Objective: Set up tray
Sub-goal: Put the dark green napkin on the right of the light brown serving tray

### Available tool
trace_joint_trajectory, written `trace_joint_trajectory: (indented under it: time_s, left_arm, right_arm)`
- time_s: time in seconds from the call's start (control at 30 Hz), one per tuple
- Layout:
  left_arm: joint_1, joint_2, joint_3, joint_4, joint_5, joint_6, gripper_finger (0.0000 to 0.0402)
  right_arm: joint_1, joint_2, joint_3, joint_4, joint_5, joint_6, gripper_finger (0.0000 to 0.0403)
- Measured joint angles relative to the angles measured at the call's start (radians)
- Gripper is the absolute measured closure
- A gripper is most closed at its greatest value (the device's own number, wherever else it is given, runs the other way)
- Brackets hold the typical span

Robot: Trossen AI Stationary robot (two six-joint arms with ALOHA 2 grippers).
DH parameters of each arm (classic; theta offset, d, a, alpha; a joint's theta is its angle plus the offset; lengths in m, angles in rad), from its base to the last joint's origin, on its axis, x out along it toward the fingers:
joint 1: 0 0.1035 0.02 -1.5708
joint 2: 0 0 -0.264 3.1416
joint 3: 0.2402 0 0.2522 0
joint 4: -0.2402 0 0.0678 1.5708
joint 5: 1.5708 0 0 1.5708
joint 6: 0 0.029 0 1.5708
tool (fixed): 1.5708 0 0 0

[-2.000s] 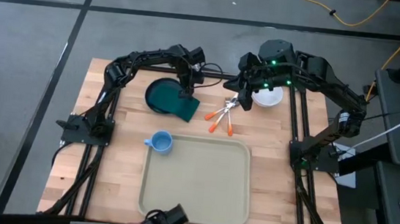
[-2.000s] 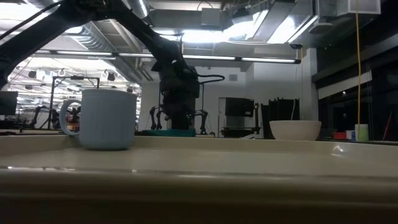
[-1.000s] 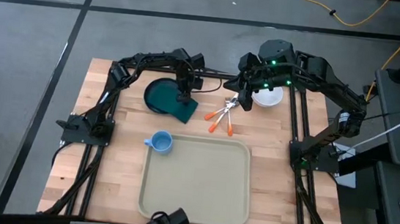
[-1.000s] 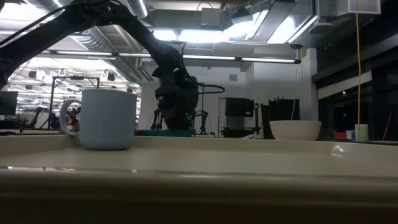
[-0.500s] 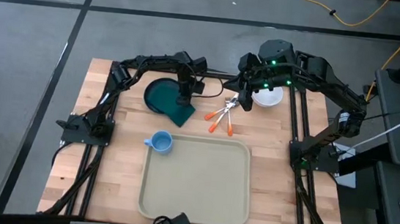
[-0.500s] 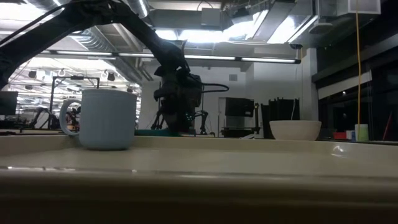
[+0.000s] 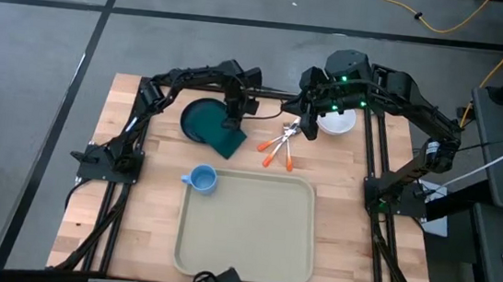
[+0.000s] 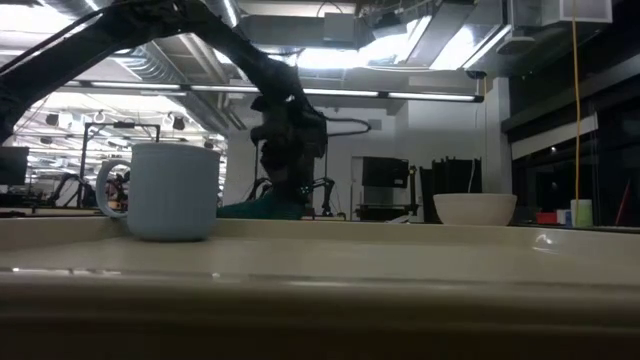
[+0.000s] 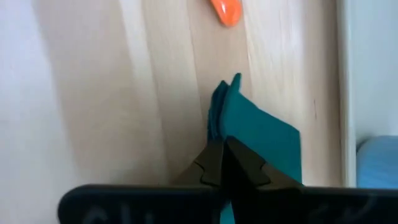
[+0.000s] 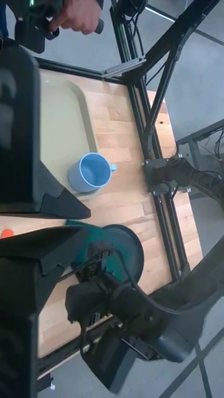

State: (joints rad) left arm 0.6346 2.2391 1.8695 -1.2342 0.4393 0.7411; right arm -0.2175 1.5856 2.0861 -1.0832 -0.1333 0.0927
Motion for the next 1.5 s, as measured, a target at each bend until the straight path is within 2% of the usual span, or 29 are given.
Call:
trace_joint_trajectory:
  time_s: [0.4, 0.57, 0.67, 0.77, 1.0, 1.17, 1.5]
  left_arm:
    - [-0.005, -0.001, 0.268, -0.078, 0.010, -0.022, 0.0400]
    - [0.002, -0.001, 0.413, -0.073, 0.121, -0.081, 0.0400]
    - [0.003, -0.004, 0.489, -0.067, 0.133, -0.099, 0.0400]
    - [0.006, -0.061, 0.461, -0.028, 0.115, -0.100, 0.0400]
    - [0.039, -0.180, 0.481, -0.006, 0.099, -0.154, 0.0400]
    - [0.070, -0.288, 0.483, 0.070, 0.099, -0.199, 0.0400]
    - [0.132, -0.457, 0.484, 0.282, 0.121, -0.283, 0.0400]
  right_arm:
    - [0.000, 0.000, 0.000, 0.000, 0.000, 0.002, 0.0368]
    - [0.000, 0.000, 0.000, 0.000, 0.000, 0.003, 0.0368]
    - [0.000, 0.000, 0.000, 0.000, 0.000, 0.003, 0.0368]
    - [0.000, 0.000, 0.000, -0.004, 0.000, 0.003, 0.0368]
    - [0.000, 0.000, 0.000, -0.026, 0.001, 0.001, 0.0368]
    - [0.000, 0.000, 0.000, -0.066, 0.005, 0.000, 0.0368]
    - [0.000, 0.014, 0.000, -0.089, 0.166, 0.002, 0.0368]
